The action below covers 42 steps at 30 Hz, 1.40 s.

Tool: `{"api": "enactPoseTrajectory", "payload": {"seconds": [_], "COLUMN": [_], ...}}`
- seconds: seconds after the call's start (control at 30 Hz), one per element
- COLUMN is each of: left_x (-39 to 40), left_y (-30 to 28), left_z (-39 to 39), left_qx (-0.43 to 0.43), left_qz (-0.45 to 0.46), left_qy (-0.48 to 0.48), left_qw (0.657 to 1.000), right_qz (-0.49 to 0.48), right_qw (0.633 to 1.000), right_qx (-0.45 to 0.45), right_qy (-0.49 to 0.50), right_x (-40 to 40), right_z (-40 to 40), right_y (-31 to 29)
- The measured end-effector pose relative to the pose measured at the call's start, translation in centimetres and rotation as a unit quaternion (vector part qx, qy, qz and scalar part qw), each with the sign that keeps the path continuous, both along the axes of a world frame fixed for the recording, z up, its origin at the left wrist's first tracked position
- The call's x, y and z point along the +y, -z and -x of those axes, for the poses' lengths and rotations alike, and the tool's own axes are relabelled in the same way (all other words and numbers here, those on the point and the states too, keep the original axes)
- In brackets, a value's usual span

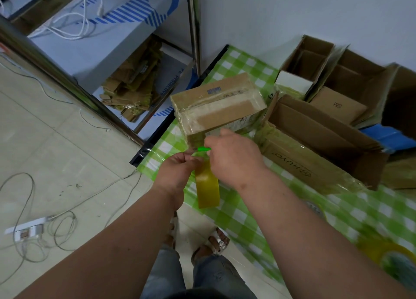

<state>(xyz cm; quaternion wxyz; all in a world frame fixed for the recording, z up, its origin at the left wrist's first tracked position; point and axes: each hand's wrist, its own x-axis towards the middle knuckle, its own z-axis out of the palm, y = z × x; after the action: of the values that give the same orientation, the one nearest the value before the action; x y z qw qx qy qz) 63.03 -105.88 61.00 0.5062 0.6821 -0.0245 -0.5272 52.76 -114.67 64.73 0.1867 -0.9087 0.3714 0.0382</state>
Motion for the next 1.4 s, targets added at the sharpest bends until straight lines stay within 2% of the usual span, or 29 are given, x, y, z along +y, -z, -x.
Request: {"api": "enactPoseTrajectory", "payload": {"seconds": [0.33, 0.5, 0.7, 0.8, 0.9, 0.97, 1.03, 1.1, 1.13, 1.17, 1.3, 1.4], "left_x": [-0.1, 0.0, 0.0, -0.1, -0.1, 0.0, 0.1, 0.1, 0.1, 0.1, 0.5, 0.6], "left_y": [-0.1, -0.1, -0.3, -0.2, -0.2, -0.2, -0.1, 0.0, 0.0, 0.1, 0.4, 0.4], "left_z": [-0.5, -1.2, -0.8, -1.0, -1.1, -1.0, -1.1, -1.1, -1.2, -1.3, -1.6, -1.8], "left_qx": [-0.002, 0.004, 0.008, 0.000, -0.002, -0.001, 0.000, -0.004, -0.006, -0.007, -0.008, -0.070], "left_qz": [-0.015, -0.008, 0.001, -0.006, -0.006, -0.005, -0.006, -0.008, -0.009, -0.009, -0.017, -0.061], "left_qy": [-0.001, -0.003, 0.004, 0.009, 0.013, 0.015, 0.017, 0.019, 0.020, 0.022, 0.031, 0.038], "left_qw": [1.000, 1.000, 1.000, 1.000, 1.000, 1.000, 1.000, 1.000, 1.000, 1.000, 0.999, 0.995], "right_qz": [0.001, 0.017, -0.032, -0.097, -0.113, -0.122, -0.194, -0.312, -0.353, -0.371, -0.365, -0.375], "right_qw": [0.999, 0.996, 0.986, 0.975, 0.966, 0.969, 0.948, 0.885, 0.856, 0.841, 0.831, 0.830], "right_qx": [0.015, 0.054, 0.083, 0.141, 0.178, 0.102, -0.033, -0.171, -0.211, -0.229, -0.245, -0.244], "right_qy": [0.036, 0.075, 0.141, 0.141, 0.150, 0.191, 0.251, 0.300, 0.314, 0.319, 0.342, 0.333], "right_x": [-0.6, -1.6, -1.6, -0.6, 0.5, 1.0, 1.2, 1.7, 1.9, 2.1, 2.4, 2.6], "right_z": [0.9, 2.4, 4.3, 5.1, 5.5, 5.0, 3.5, 1.7, 0.9, 0.3, -0.9, -1.2], "right_y": [0.1, 0.6, 3.5, 5.5, 6.5, 6.6, 6.1, 5.3, 4.9, 4.6, 5.0, 5.1]}}
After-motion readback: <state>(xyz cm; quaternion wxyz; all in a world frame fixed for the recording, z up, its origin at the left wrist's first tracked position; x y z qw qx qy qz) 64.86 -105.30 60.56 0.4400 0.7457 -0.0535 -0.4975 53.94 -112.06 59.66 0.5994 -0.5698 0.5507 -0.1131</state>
